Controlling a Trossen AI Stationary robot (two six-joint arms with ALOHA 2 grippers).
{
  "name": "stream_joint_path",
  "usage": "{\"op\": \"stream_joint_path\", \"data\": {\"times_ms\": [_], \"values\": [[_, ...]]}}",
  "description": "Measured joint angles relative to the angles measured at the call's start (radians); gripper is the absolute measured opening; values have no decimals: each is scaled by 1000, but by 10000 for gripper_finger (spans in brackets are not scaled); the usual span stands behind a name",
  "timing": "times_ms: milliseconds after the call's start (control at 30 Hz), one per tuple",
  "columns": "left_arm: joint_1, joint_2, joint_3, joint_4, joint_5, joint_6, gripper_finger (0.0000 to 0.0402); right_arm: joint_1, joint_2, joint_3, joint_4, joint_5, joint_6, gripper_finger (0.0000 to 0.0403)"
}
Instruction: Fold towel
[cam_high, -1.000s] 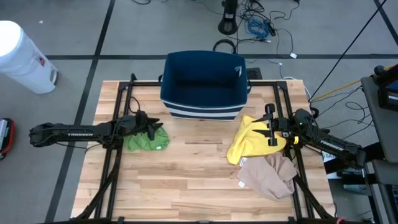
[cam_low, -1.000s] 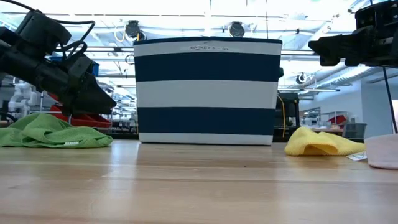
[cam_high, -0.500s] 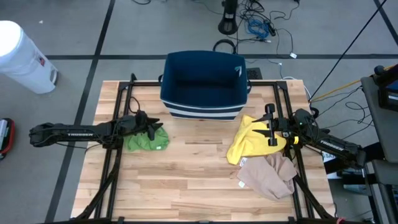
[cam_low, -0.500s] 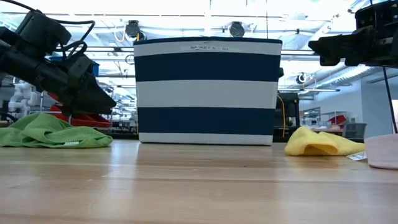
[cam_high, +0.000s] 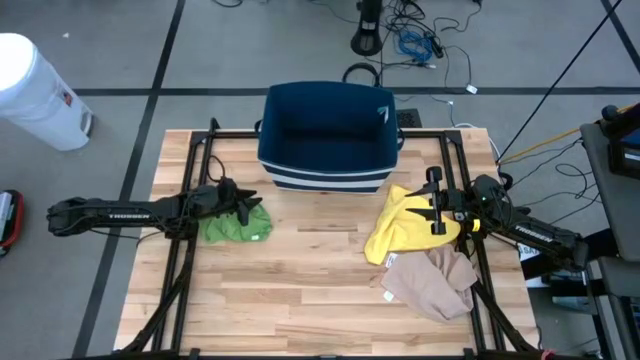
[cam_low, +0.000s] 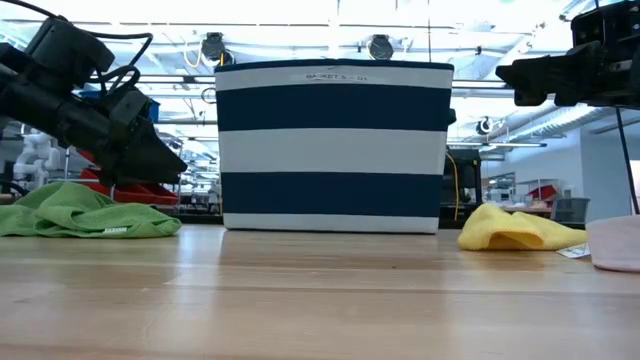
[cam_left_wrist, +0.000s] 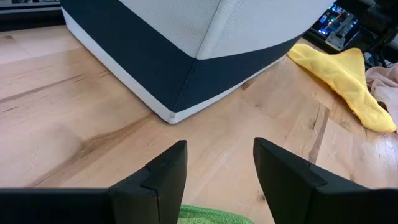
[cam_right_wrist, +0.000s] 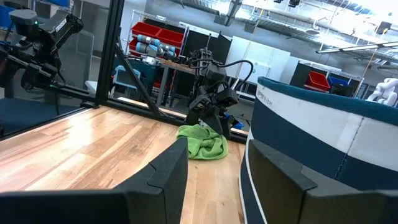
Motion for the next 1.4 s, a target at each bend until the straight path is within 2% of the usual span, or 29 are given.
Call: {"op": "stream_joint_path", "data": {"times_ms": [900,1067,1400], "values": [[0,0,0,1,0,0,192,0,0,0,0,0,1,155],[1,0,0,2,0,0,192,0,0,0,0,0,57,155],[0,0,0,3,0,0,192,0,0,0,0,0,61,155]]}}
